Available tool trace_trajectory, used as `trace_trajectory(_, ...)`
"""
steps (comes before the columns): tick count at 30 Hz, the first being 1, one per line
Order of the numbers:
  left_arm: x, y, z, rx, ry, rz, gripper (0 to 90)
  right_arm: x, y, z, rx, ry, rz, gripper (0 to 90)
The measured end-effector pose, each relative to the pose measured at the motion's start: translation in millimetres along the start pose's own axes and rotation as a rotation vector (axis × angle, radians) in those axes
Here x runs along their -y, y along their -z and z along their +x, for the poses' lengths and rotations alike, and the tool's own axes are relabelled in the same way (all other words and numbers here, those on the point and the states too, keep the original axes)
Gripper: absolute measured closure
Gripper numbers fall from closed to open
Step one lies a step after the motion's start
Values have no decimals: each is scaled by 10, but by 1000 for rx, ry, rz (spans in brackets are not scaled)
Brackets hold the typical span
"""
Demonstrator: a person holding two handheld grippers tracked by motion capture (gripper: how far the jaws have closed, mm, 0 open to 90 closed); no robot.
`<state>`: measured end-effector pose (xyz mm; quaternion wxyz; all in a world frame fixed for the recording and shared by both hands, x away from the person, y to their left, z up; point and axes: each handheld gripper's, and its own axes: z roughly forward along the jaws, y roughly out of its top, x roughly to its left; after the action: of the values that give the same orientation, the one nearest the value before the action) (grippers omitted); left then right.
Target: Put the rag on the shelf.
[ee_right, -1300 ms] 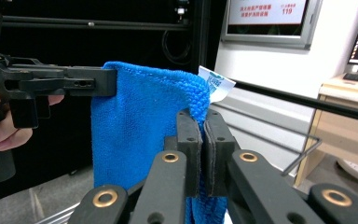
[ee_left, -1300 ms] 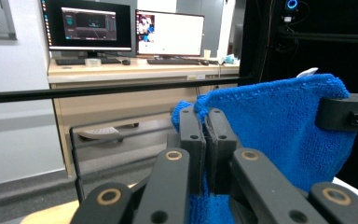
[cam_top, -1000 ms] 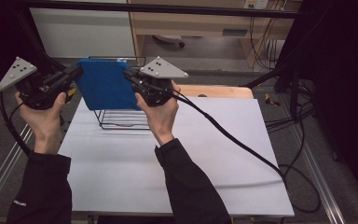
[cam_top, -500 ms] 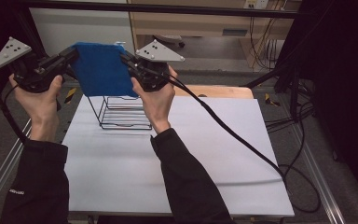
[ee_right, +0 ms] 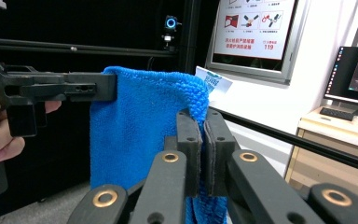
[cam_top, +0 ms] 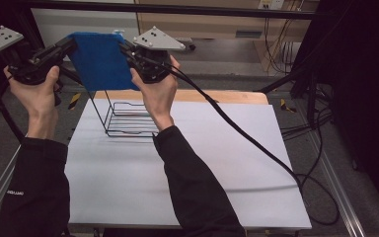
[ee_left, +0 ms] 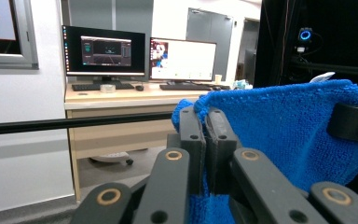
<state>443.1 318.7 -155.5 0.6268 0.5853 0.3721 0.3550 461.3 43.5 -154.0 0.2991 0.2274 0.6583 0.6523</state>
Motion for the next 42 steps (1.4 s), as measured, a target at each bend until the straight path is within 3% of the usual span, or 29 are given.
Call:
trace_trajectory(4, -12, -63, 38, -3, 9, -15, 871, -36, -64, -45, 7, 0, -5, 874)
trace_trajectory(18, -62, -407, 128, -45, -15, 15, 871, -14, -262, -247, 29, -10, 11, 873)
trace_trajectory(25, 53, -535, 204, -35, 1, 28, 870, 57, -359, -358, 37, -15, 44, 872)
trace_trajectory(33, 191, -624, 259, -36, -8, 50, 870, 168, -449, -443, 45, -4, 83, 872)
trace_trajectory(42, 393, -541, 281, -11, -28, 77, 870, 356, -439, -423, 32, -19, 123, 871)
